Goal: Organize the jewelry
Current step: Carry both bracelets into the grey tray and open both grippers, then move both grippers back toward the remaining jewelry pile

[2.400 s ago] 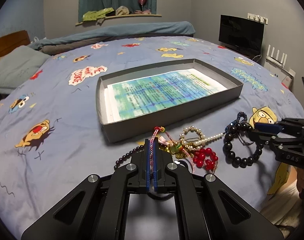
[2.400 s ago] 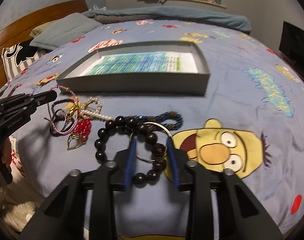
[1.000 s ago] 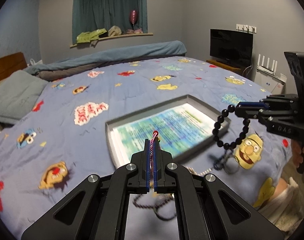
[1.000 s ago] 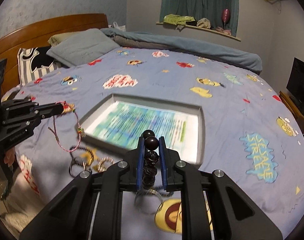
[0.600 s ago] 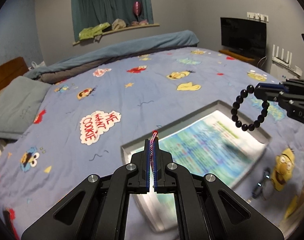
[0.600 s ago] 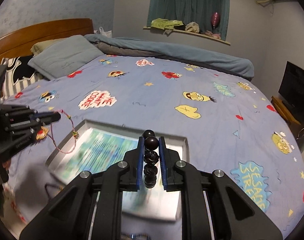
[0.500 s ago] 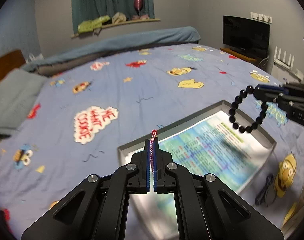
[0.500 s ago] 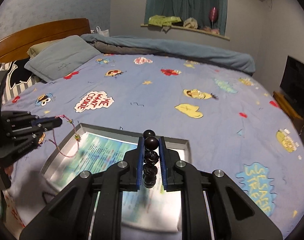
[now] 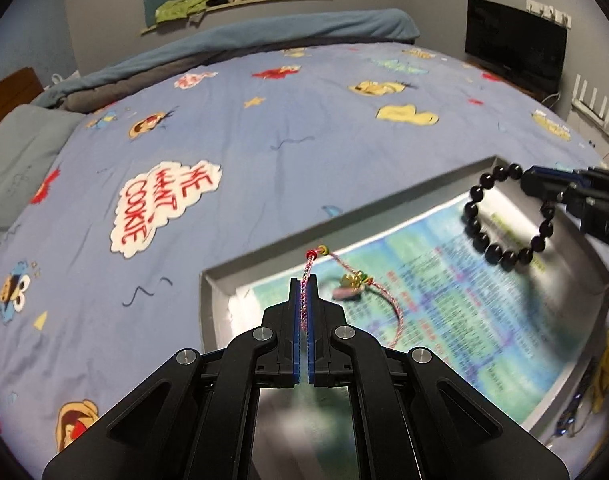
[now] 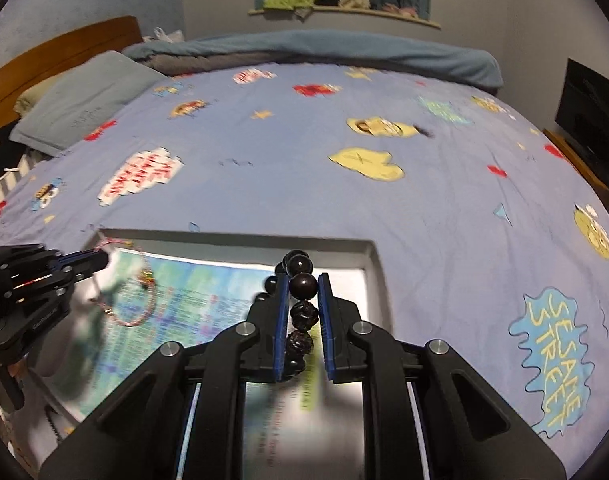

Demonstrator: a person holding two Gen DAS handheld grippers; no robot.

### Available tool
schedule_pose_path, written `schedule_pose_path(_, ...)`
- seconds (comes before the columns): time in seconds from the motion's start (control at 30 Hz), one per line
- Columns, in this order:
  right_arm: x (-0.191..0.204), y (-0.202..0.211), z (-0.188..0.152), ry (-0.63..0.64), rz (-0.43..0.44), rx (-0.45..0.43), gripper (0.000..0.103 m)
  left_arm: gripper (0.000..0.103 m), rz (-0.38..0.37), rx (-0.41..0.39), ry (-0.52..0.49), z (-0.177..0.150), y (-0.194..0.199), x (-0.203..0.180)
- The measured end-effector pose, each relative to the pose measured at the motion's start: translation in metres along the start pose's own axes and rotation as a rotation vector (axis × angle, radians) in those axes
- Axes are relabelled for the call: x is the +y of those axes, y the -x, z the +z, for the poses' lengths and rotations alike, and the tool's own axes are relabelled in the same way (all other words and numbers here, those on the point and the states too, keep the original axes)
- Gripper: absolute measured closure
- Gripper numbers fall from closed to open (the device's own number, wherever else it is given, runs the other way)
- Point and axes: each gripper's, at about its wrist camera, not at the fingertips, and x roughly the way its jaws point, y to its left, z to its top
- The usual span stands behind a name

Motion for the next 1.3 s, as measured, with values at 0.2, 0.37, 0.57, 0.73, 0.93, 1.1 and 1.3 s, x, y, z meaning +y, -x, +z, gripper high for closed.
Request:
schedule_pose_path(0.2,-0.011,-0.016,-0.004,-0.028,-0.004,0.06,0.089,0.1,-0.011,0.036,0.003,-0.002,-0.008,0.003)
schedule_pose_path(0.37,-0.014,-0.017,-0.007,-0.042,-0.007,0.064,0.087,0.087,-0.014,0.032,0.016,-0.003,-0.007,0.005)
schedule_pose_path(0.57,-0.012,-0.007,-0.007,-0.037,-0.007,0.044,0.074,0.069,0.004,-0.002,0.032,-0.005,0.0,0.007)
schedule_pose_path(0.73,-0.01,0.012,-0.009,-0.037,0.008,-0.002,0.044,0.043,0.005,-0.052,0.054,-0.009,0.016,0.006)
schedule_pose_path(0.93,-0.01,0.045,-0.013,-0.028,0.0,-0.079,0.012,0.024,0.008,-0.134,0.044,-0.013,0.045,-0.002)
schedule_pose_path(1.1,-0.01,0.069,-0.017,-0.015,-0.028,-0.142,0.005,0.022,-0.01,-0.156,0.046,-0.019,0.063,-0.004)
schedule_pose_path(1.3,-0.018,0.094,-0.028,-0.047,-0.015,-0.189,0.005,0.014,-0.012,-0.194,0.055,-0.034,0.087,-0.002)
